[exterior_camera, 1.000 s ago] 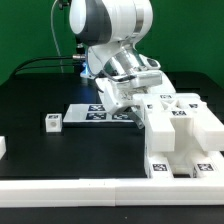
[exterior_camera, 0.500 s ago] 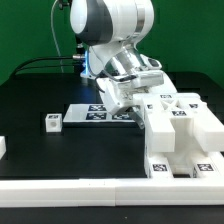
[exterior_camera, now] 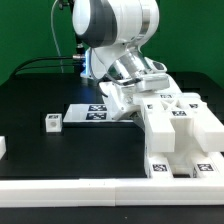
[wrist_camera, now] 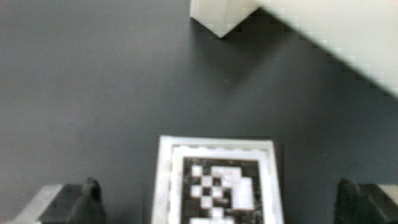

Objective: Assemble chair

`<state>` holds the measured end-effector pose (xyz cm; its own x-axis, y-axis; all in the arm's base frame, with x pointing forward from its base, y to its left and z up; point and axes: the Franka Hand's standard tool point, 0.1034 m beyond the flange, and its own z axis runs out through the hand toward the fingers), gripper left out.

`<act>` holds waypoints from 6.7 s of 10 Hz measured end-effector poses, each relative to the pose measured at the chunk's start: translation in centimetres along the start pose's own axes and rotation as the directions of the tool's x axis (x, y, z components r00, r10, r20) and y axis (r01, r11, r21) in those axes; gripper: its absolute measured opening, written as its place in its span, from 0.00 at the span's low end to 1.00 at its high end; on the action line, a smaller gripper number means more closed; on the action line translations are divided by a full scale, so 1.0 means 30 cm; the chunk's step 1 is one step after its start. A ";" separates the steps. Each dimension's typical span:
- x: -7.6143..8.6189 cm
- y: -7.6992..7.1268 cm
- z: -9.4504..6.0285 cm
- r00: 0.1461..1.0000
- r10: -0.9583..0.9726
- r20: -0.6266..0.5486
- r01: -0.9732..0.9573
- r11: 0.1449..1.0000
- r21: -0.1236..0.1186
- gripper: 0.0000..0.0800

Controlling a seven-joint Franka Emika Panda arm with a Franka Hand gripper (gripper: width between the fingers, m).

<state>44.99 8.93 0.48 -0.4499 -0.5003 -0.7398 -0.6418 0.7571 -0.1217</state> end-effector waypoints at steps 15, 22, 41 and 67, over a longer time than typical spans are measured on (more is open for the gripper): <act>0.144 -0.176 -0.129 0.992 -0.127 0.028 0.126 0.992 0.012 0.35; 0.123 -0.292 -0.135 0.963 -0.246 0.107 0.260 0.954 -0.147 0.35; 0.171 -0.384 -0.120 0.711 -0.601 0.365 0.671 0.424 -0.608 0.35; 0.057 -0.466 -0.169 -0.242 -0.912 0.331 0.768 -0.389 -0.510 0.81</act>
Offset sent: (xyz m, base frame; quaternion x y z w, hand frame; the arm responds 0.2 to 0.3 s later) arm 0.0000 0.0000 0.0000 0.0000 0.0000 0.0000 1.0000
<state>50.05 -4.65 4.28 0.8999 -0.4303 0.0708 -0.4123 -0.8924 -0.1834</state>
